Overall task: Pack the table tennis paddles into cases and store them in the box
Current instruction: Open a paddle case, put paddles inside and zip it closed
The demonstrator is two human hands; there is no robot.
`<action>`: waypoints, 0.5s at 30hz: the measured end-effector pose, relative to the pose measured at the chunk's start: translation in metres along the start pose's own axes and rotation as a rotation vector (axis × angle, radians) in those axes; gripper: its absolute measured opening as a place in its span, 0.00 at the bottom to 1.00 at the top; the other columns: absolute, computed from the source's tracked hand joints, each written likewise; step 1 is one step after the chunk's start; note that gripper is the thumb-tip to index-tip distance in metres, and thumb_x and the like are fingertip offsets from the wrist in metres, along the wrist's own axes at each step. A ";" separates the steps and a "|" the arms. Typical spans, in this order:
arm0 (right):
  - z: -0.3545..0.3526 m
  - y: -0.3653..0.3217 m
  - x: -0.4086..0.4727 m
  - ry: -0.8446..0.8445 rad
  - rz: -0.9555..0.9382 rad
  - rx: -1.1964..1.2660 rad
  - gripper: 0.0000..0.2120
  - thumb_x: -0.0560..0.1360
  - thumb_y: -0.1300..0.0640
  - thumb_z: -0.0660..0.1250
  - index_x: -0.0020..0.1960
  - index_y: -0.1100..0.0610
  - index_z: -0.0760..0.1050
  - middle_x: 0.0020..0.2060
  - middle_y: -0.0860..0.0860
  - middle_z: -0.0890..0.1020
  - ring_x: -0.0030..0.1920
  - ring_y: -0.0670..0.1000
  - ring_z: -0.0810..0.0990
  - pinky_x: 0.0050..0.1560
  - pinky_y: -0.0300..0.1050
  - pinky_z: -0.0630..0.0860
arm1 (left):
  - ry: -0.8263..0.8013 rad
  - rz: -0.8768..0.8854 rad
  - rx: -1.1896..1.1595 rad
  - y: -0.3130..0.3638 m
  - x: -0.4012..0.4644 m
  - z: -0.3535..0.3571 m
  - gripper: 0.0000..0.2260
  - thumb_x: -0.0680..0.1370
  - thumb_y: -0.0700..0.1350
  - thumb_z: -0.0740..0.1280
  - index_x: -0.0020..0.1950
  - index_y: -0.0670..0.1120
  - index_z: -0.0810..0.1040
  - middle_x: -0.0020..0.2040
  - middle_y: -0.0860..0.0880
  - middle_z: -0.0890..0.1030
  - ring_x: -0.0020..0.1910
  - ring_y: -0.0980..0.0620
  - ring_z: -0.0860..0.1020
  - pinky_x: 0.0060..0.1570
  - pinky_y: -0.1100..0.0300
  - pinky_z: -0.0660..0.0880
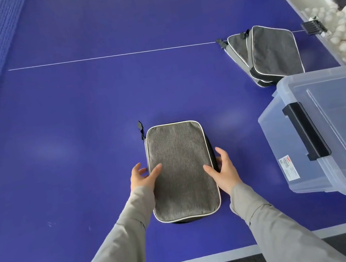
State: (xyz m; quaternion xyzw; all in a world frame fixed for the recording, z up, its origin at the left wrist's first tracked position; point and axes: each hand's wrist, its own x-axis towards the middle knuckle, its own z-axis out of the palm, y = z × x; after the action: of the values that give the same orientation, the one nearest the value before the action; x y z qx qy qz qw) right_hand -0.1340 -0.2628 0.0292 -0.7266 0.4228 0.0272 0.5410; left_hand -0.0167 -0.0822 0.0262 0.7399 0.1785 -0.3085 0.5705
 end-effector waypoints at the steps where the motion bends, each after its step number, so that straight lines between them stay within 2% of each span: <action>1: 0.000 0.001 0.000 -0.018 -0.006 0.007 0.32 0.75 0.55 0.68 0.74 0.50 0.57 0.68 0.53 0.69 0.68 0.52 0.68 0.70 0.53 0.65 | -0.004 -0.018 -0.011 0.003 0.003 0.002 0.35 0.70 0.49 0.75 0.73 0.48 0.63 0.62 0.49 0.73 0.54 0.50 0.73 0.51 0.53 0.70; 5: -0.002 0.004 0.004 -0.059 -0.014 -0.028 0.28 0.77 0.55 0.66 0.74 0.50 0.60 0.68 0.53 0.70 0.69 0.52 0.68 0.70 0.54 0.66 | -0.022 -0.053 0.073 0.010 0.011 0.007 0.32 0.69 0.46 0.76 0.70 0.45 0.67 0.62 0.46 0.75 0.55 0.46 0.75 0.54 0.52 0.73; 8: -0.005 0.006 0.007 -0.084 -0.007 -0.031 0.28 0.78 0.55 0.64 0.75 0.50 0.59 0.70 0.52 0.68 0.70 0.51 0.66 0.71 0.54 0.64 | -0.056 -0.090 0.086 0.014 0.012 0.008 0.29 0.66 0.44 0.78 0.64 0.43 0.73 0.58 0.45 0.78 0.54 0.44 0.78 0.55 0.49 0.76; 11: -0.010 0.009 0.008 -0.082 0.000 -0.053 0.27 0.79 0.55 0.62 0.75 0.49 0.58 0.71 0.50 0.66 0.72 0.51 0.65 0.72 0.53 0.63 | -0.125 -0.125 0.071 0.015 0.010 0.012 0.23 0.64 0.43 0.79 0.55 0.42 0.76 0.52 0.45 0.80 0.45 0.46 0.80 0.40 0.56 0.78; 15: -0.011 0.012 0.010 -0.095 0.004 -0.053 0.25 0.79 0.57 0.61 0.75 0.50 0.59 0.70 0.50 0.68 0.71 0.51 0.67 0.72 0.53 0.64 | -0.123 -0.113 0.080 0.009 0.007 0.017 0.25 0.64 0.46 0.79 0.55 0.45 0.72 0.48 0.49 0.78 0.45 0.48 0.79 0.37 0.57 0.76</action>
State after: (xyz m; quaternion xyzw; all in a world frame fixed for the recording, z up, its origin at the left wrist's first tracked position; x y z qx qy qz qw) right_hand -0.1400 -0.2785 0.0195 -0.7376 0.3971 0.0740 0.5411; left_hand -0.0103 -0.1011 0.0258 0.7305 0.1719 -0.3920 0.5321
